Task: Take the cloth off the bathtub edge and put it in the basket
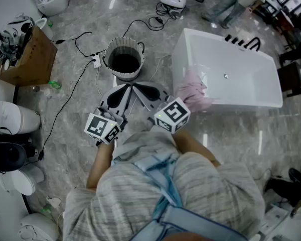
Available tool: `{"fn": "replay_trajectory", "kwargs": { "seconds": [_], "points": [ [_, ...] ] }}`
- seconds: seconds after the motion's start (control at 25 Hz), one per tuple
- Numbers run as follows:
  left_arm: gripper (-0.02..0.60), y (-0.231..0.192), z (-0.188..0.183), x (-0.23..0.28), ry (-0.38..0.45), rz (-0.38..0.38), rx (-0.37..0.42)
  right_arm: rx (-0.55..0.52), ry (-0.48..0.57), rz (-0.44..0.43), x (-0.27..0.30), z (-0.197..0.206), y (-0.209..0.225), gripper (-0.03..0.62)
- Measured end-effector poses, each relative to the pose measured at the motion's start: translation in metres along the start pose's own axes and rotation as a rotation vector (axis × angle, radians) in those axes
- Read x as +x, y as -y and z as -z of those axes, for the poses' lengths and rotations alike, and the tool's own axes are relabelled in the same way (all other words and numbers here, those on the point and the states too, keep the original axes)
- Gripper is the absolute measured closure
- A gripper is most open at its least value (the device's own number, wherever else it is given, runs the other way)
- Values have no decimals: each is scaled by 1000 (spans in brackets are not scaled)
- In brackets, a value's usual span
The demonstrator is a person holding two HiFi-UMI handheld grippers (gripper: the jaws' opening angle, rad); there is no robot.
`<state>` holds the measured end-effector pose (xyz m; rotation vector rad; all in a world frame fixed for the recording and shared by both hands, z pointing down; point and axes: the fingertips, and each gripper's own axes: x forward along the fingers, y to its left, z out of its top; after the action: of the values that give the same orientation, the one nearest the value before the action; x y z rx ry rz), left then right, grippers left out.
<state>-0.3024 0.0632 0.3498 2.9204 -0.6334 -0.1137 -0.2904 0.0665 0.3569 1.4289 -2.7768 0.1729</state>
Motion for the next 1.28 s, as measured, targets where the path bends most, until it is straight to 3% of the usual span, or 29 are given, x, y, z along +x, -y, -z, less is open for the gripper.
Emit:
{"fn": "replay_trajectory", "kwargs": {
  "seconds": [0.52, 0.72, 1.28],
  "points": [
    [578, -4, 4, -4, 0, 11, -7, 35, 15, -12, 6, 0, -3, 591],
    [578, -9, 5, -7, 5, 11, -17, 111, 73, -55, 8, -6, -6, 591],
    [578, 7, 3, 8, 14, 82, -38, 119, 49, 8, -7, -4, 10, 590]
  ]
}}
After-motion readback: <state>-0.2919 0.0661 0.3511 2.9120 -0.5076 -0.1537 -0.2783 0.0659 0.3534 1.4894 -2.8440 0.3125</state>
